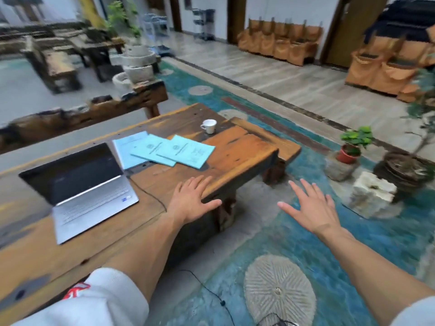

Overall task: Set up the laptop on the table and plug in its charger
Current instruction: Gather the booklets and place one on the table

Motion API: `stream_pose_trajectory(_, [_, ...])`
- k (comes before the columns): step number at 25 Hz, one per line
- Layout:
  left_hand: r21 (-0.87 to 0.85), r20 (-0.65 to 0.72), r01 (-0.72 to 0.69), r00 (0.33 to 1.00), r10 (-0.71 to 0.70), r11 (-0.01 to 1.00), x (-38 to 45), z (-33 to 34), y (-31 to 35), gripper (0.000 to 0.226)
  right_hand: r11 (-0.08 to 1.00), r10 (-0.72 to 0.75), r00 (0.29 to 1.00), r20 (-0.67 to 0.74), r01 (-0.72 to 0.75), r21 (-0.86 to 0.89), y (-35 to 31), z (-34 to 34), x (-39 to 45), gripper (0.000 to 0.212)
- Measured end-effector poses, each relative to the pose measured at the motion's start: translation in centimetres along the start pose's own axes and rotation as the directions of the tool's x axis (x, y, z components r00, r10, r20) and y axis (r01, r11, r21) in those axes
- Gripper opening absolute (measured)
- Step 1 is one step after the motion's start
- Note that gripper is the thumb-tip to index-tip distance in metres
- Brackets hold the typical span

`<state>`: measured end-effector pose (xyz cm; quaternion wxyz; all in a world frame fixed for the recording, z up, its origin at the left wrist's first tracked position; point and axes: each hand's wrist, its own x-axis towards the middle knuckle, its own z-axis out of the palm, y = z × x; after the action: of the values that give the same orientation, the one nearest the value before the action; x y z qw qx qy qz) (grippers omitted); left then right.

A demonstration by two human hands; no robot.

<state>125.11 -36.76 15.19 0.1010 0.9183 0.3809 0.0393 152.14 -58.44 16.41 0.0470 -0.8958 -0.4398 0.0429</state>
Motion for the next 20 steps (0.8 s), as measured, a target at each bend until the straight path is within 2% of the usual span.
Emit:
stream_pose_trajectory(4, [-0.003,-0.029,0.177,0.984,-0.177,0.984,-0.9,-0.3,-6.9,0.093,0.990,-0.142,0.990,0.014,0.142,0.018,-6.2,0.8,5.0,0.083])
stream_pose_trajectory(9, [-0.039,-0.049,0.323,0.945,-0.325,0.946,1.3,-0.4,-14.3,0.097,0.971,-0.240,0.970,0.035,0.239,0.014,-13.2,1.7,11.8,0.083])
stream_pose_trajectory(20, [-0.125,-0.028,0.350,0.934,-0.356,0.928,12.2,-1.3,-25.3,0.086,0.957,-0.282,0.955,0.092,0.287,-0.036,-25.9,3.4,25.9,0.082])
